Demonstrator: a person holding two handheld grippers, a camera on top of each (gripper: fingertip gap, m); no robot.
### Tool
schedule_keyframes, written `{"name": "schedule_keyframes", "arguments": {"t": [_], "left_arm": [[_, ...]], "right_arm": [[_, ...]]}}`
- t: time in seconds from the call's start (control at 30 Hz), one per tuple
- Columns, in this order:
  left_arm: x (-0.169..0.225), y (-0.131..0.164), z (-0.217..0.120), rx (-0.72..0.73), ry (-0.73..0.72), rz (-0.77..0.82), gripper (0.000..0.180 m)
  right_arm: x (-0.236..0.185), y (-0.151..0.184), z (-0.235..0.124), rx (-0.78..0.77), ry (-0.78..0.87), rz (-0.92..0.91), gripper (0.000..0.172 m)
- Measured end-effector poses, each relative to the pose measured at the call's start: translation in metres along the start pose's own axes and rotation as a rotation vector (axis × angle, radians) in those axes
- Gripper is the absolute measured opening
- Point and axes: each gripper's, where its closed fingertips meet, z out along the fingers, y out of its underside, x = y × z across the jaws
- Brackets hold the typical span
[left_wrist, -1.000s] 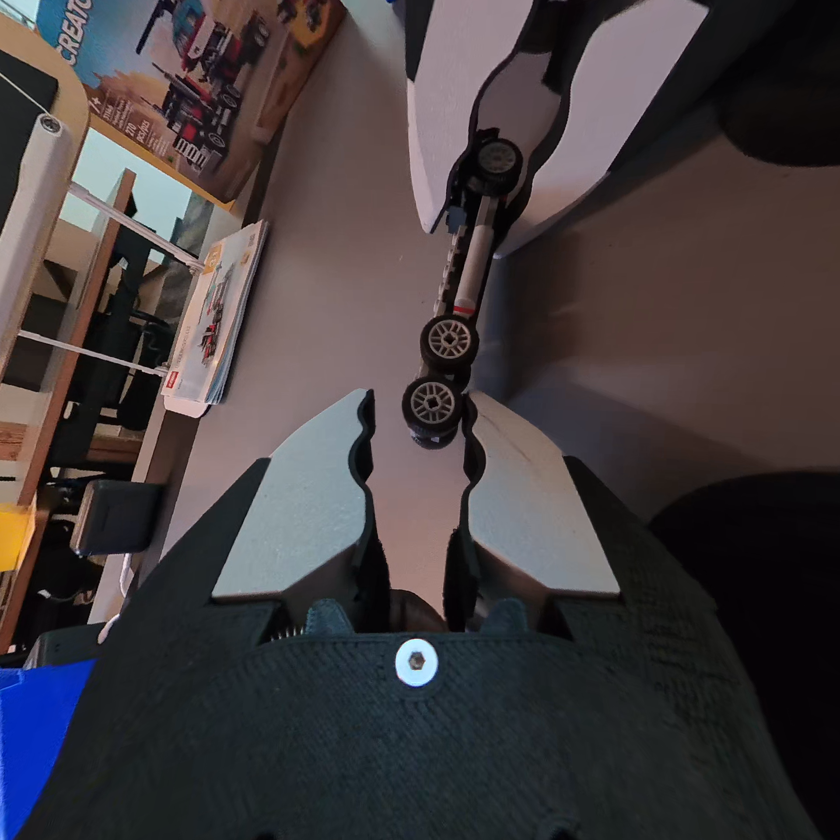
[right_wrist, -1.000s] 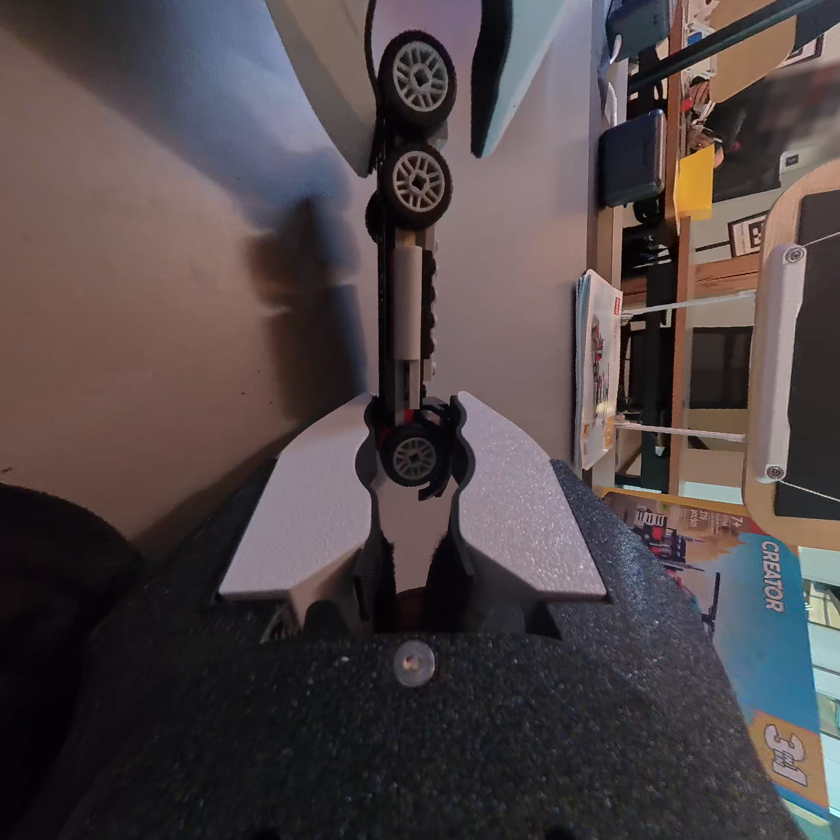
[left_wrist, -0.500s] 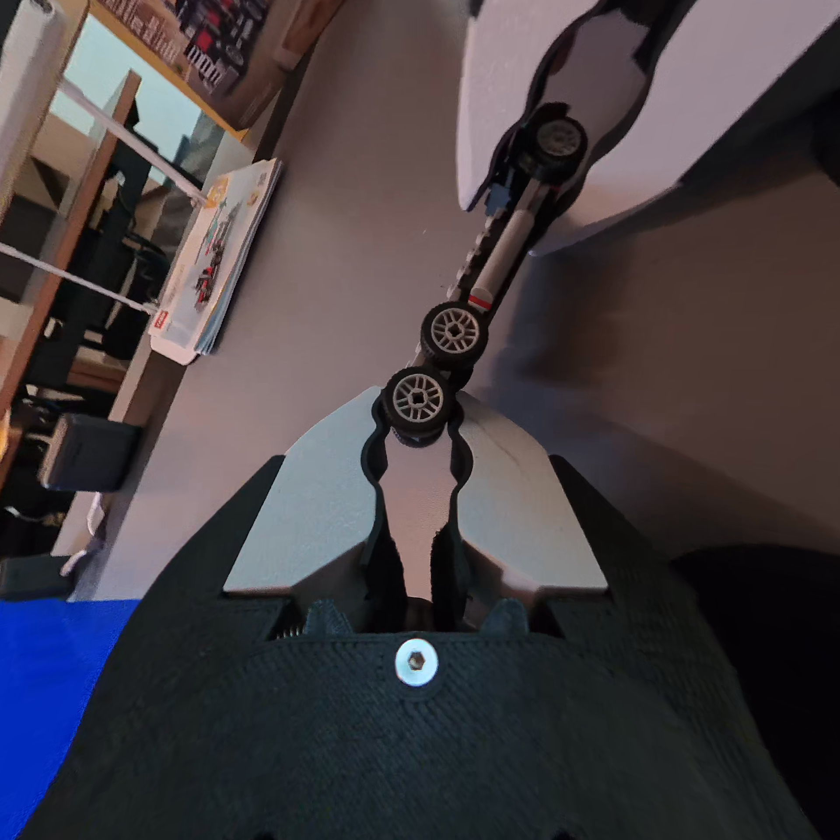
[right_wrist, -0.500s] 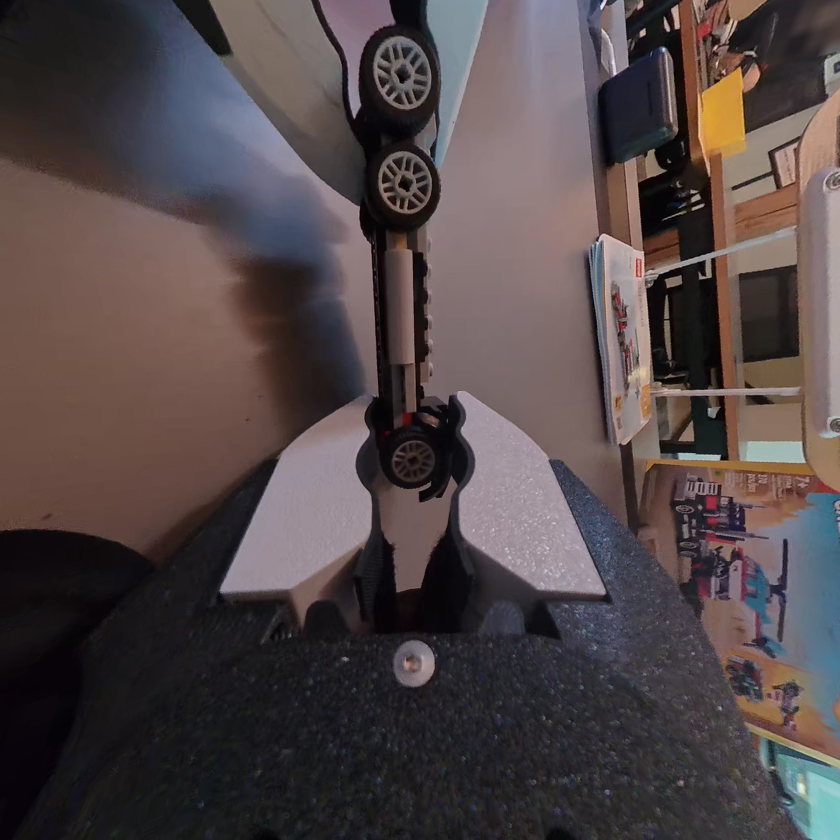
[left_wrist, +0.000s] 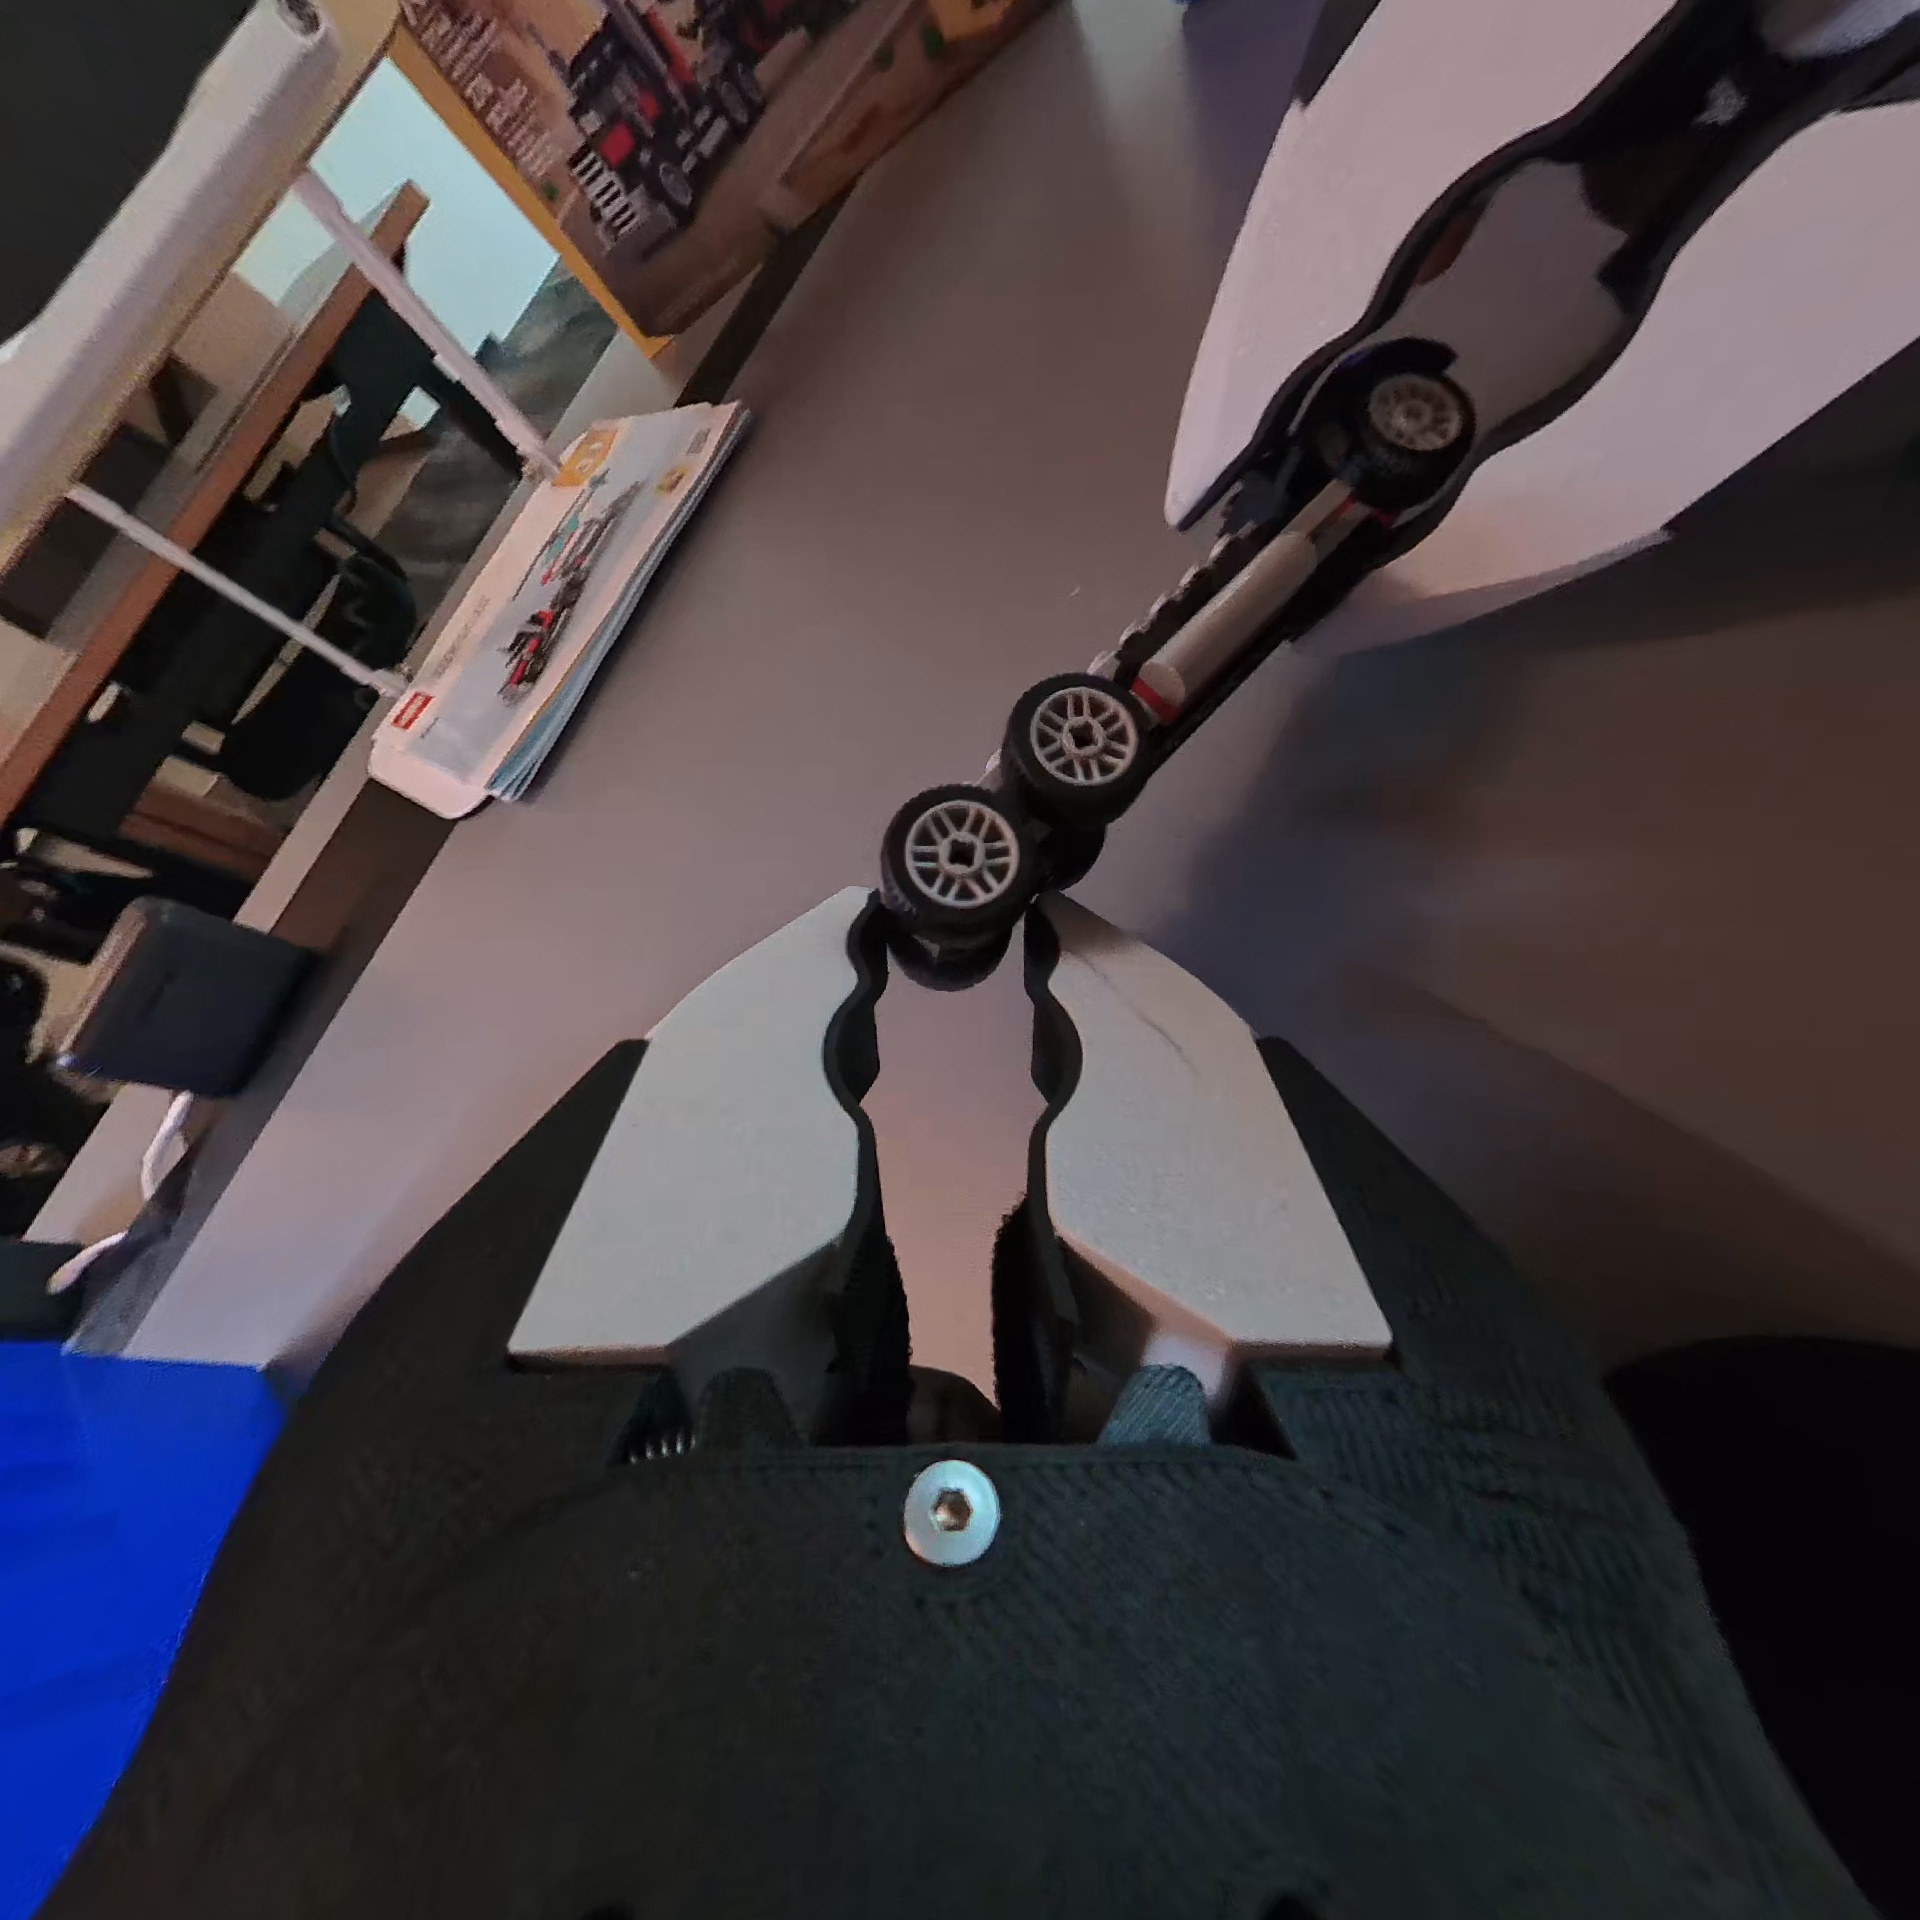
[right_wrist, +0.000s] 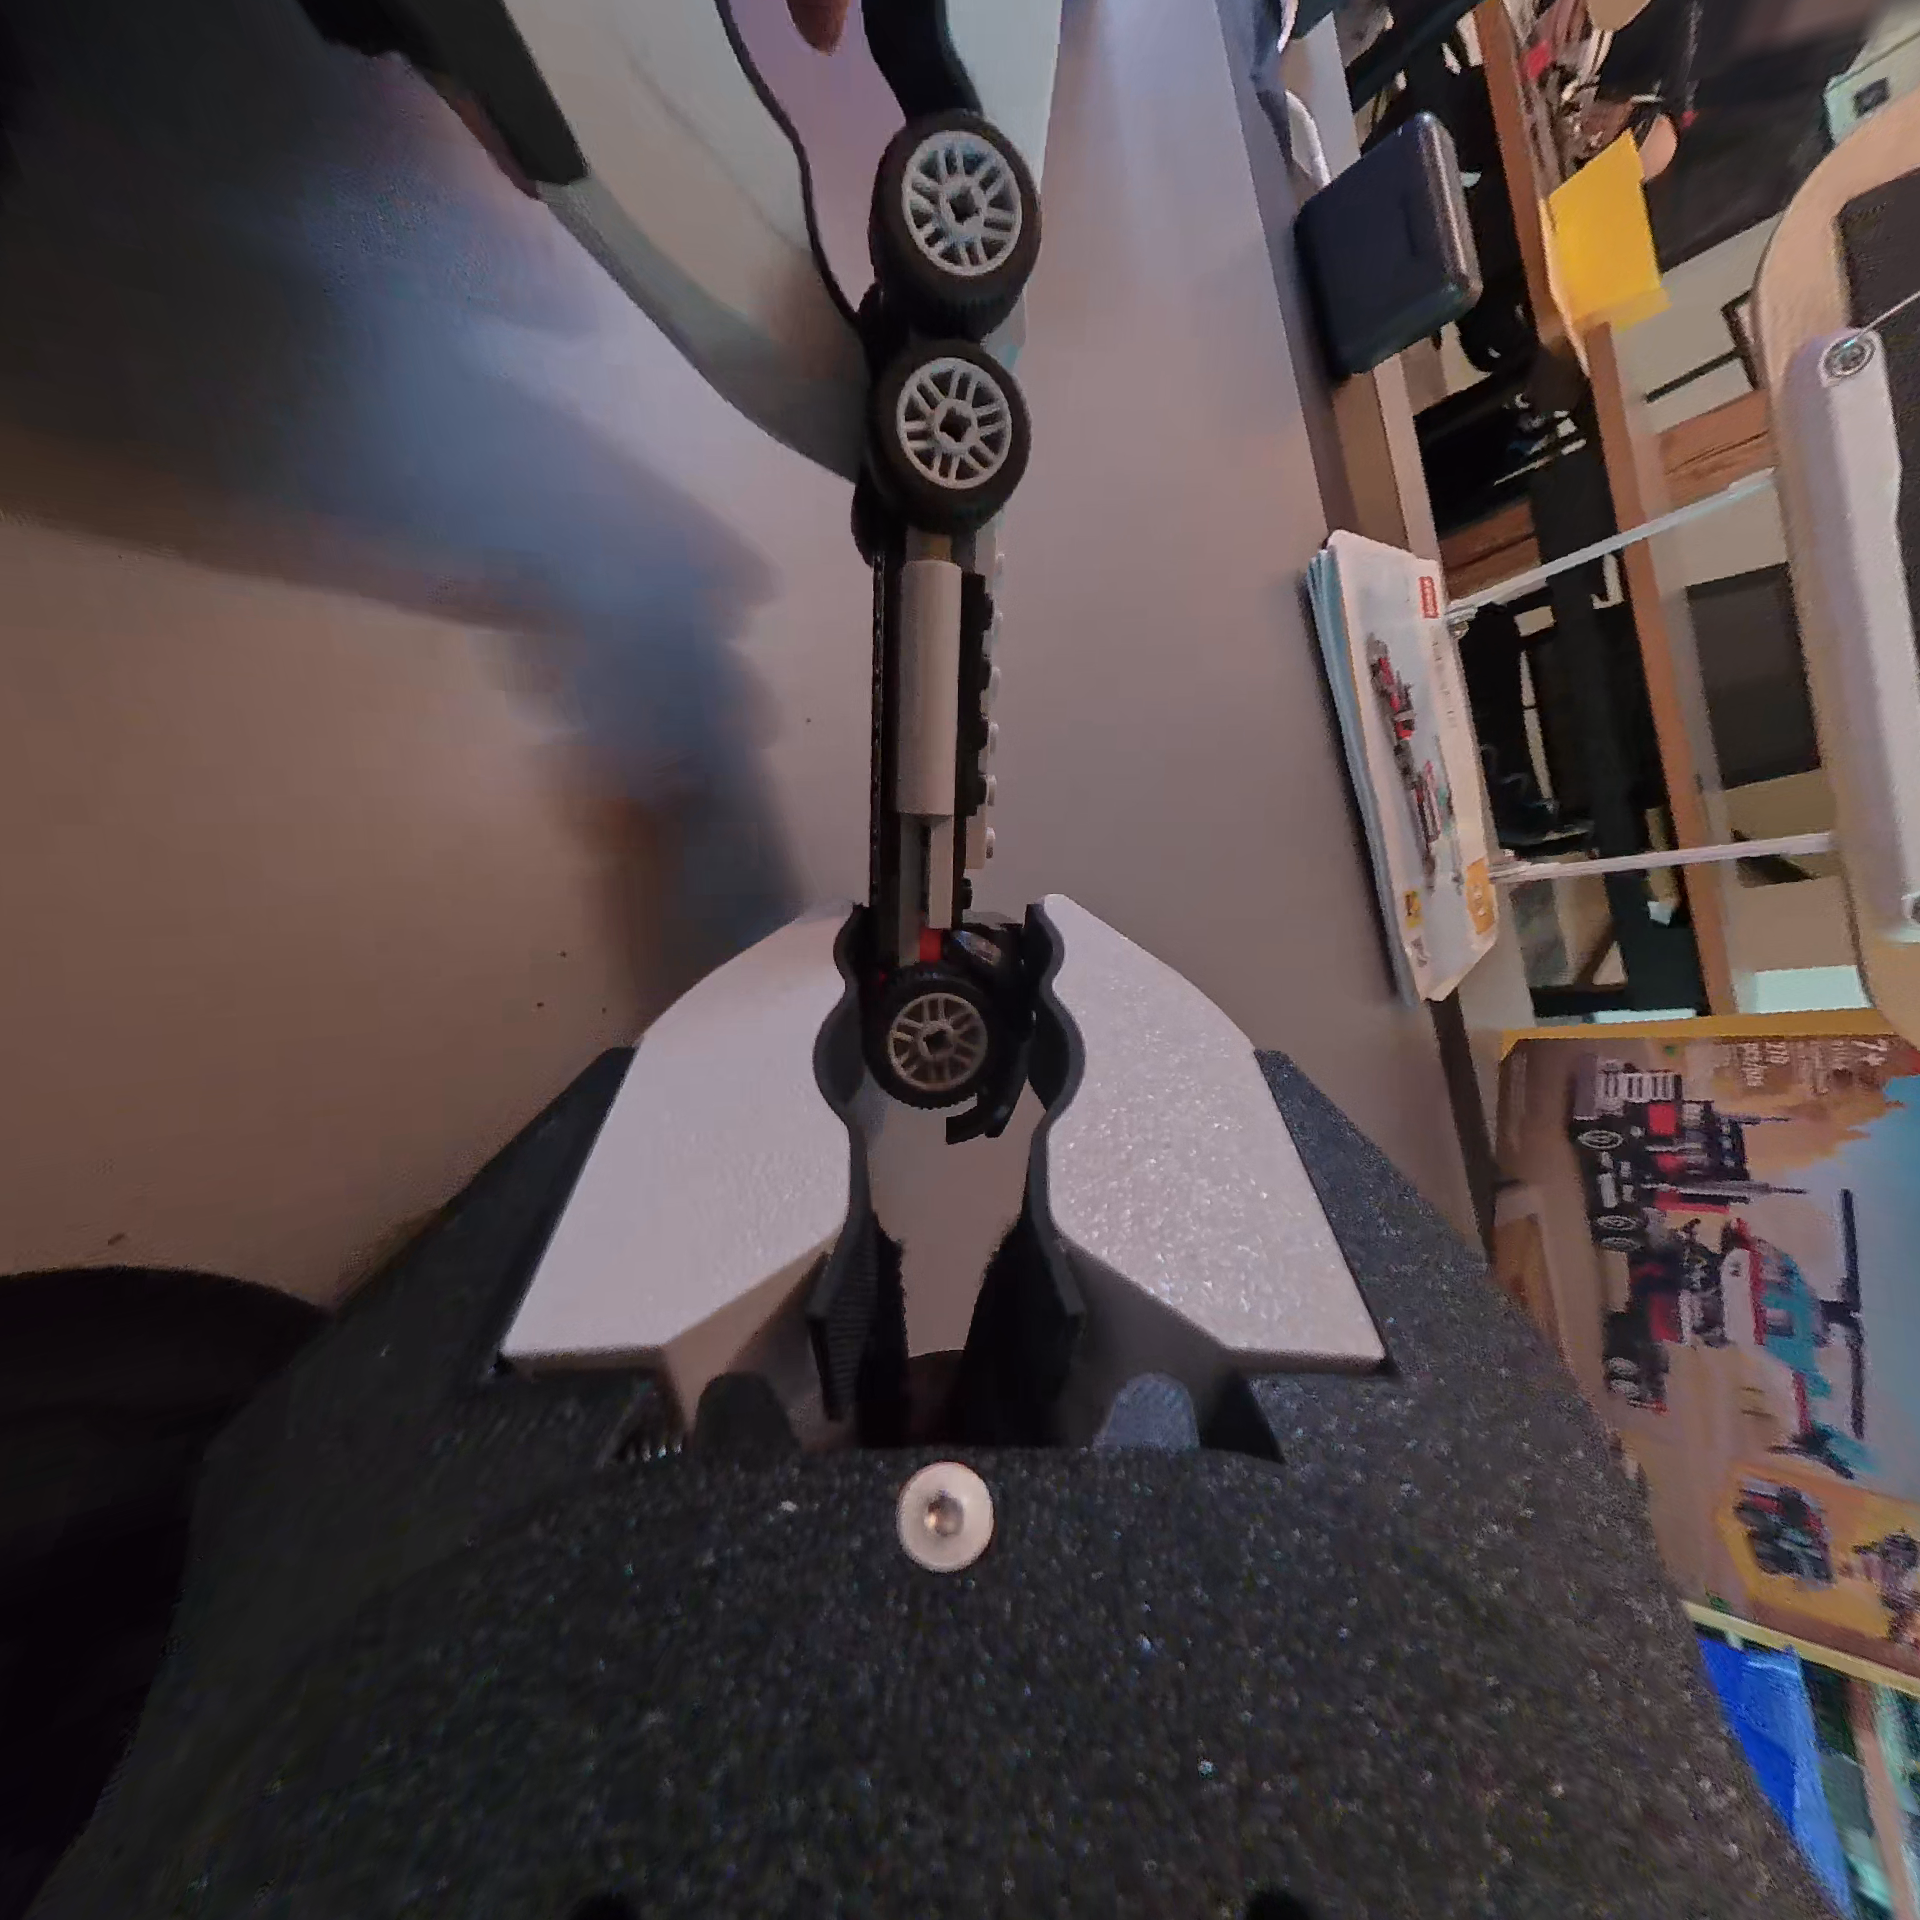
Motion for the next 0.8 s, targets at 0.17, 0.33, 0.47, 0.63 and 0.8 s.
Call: {"name": "schedule_keyframes", "arguments": {"t": [0.17, 0.33, 0.47, 0.63, 0.8], "left_arm": [[0.006, -0.014, -0.009, 0.159, 0.077, -0.009, 0.041], [0.040, -0.036, -0.026, 0.341, 0.277, 0.082, 0.034], [0.054, -0.029, -0.026, 0.283, 0.379, 0.070, 0.030], [0.061, -0.023, -0.026, 0.229, 0.445, 0.052, 0.024], [0.062, -0.024, -0.026, 0.221, 0.412, 0.105, 0.023]], "right_arm": [[-0.005, -0.003, -0.005, 0.122, -0.124, 0.114, 0.027], [-0.025, -0.016, -0.018, 0.287, -0.294, 0.051, 0.028], [-0.033, -0.014, -0.020, 0.296, -0.363, 0.046, 0.028], [-0.033, -0.020, -0.026, 0.357, -0.411, 0.120, 0.027], [-0.001, -0.070, -0.068, 0.749, -0.370, 0.330, 0.032]]}}
